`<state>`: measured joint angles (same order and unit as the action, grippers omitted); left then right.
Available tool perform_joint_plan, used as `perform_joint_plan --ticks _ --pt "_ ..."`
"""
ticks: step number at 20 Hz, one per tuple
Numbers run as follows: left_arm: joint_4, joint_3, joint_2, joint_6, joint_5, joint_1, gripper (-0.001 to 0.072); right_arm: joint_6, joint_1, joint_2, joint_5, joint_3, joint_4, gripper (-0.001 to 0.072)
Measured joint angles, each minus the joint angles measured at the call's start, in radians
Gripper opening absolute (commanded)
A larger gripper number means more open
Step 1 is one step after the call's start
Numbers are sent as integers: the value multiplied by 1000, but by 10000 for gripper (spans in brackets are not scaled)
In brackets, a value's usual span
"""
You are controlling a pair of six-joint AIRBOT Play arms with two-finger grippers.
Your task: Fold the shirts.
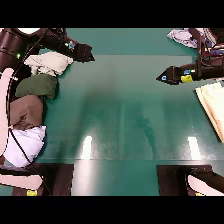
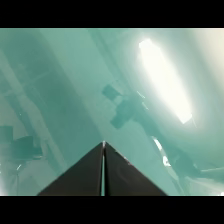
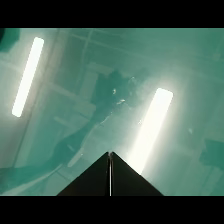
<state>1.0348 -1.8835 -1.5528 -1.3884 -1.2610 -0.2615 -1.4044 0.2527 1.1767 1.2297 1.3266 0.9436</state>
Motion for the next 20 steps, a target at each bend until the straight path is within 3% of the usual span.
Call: perform_joint_plan --ticks 2,3,4,6,11,15,20 --pt "-7 0 0 0 38 0 63 0 0 0 0 0 0 20" --pt "-5 0 0 3 58 0 429 0 0 0 0 0 0 20" --pt "12 0 0 17 86 -1 677 0 0 0 0 0 0 20" --pt "113 0 -4 14 142 0 666 0 0 0 0 0 0 20" --pt "461 0 -80 -140 225 102 668 0 0 0 0 0 -1 21" --pt "555 0 -194 -220 268 240 668 0 0 0 0 0 -1 20" --pt "588 0 -312 -251 342 362 667 0 0 0 0 0 -1 20"
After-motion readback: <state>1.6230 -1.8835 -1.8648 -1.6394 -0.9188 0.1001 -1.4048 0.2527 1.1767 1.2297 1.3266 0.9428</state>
